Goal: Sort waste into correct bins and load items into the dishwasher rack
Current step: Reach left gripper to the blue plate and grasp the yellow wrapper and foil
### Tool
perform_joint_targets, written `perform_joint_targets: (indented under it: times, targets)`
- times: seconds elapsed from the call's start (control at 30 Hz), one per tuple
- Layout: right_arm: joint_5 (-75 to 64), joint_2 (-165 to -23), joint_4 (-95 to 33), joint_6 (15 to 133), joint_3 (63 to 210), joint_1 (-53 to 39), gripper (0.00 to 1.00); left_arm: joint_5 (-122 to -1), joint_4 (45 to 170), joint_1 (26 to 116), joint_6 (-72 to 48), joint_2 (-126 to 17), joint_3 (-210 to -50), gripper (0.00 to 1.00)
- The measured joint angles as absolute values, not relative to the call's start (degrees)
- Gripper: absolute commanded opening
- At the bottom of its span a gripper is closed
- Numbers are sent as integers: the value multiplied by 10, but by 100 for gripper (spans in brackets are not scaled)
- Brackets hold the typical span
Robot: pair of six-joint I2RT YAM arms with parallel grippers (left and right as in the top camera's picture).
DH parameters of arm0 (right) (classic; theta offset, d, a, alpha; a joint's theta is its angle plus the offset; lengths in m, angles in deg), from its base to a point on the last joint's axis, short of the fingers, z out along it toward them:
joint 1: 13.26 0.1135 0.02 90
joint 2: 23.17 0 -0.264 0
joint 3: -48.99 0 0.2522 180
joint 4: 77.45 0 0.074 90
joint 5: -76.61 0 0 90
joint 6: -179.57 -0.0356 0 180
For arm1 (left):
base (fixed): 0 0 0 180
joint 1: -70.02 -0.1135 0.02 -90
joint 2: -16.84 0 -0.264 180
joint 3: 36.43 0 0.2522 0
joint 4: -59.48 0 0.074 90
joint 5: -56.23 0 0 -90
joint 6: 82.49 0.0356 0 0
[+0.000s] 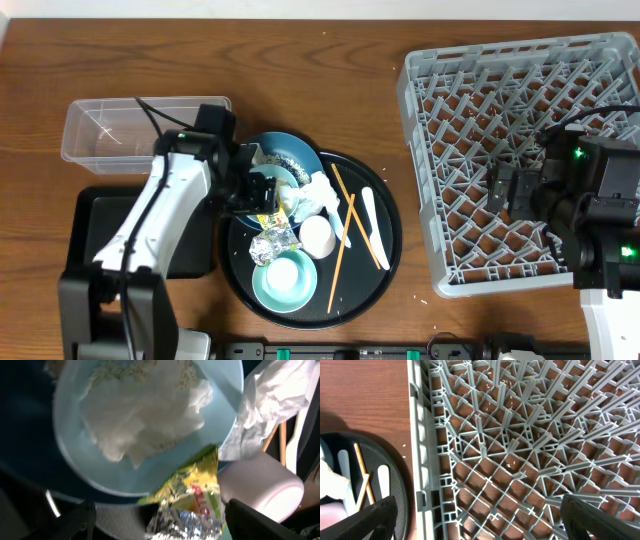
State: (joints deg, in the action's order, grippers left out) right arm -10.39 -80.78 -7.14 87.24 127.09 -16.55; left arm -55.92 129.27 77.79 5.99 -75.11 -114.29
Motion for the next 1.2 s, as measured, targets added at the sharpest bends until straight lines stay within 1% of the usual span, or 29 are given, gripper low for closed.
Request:
perform_joint_targets:
  times: [0.2,0.4,0.67,0.77,0.93,1.07,1.2]
  targets:
    - [-104,-808,-70,872,1271,-165,99,-568,1280,778,60,-765,-1143,80]
    - [-104,-808,-68,872,1271,-165,99,-573,1276,784,59,-765,-1143,73]
    - [-104,-808,-63,872,1271,-165,99,-571,1233,837,59,-765,-1134,65]
    - [-104,-808,-59,872,1271,-165,99,-557,1231,853,58,-765,-1124,56]
    - [-104,-808,-57,872,1271,-165,99,-537,1229,860,57,-765,-1121,32]
    - [-104,-808,-57,872,1271,-165,99,-529,1229,860,56,-765,-1121,6]
    - [-104,-808,-57,872,1271,-165,99,-527,1229,860,60,-765,-1121,6]
